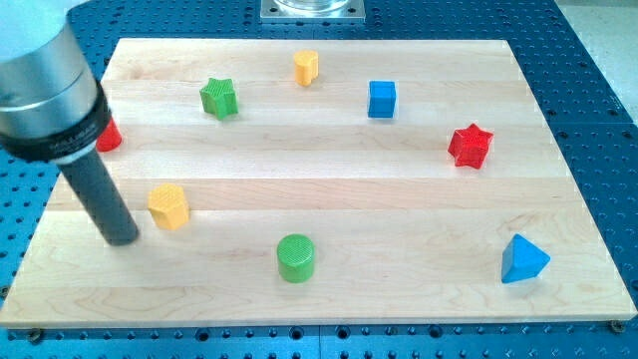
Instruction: Move the green circle slightly to the right
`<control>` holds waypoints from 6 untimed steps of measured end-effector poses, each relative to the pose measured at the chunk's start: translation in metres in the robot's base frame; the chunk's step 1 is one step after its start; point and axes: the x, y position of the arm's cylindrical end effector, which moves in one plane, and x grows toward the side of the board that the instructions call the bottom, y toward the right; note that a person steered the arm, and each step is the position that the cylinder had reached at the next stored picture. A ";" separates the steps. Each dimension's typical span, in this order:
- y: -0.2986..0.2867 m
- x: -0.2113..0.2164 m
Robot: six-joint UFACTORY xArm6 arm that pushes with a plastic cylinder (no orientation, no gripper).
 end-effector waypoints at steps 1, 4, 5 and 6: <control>0.037 0.016; 0.153 0.017; 0.223 -0.006; 0.243 -0.011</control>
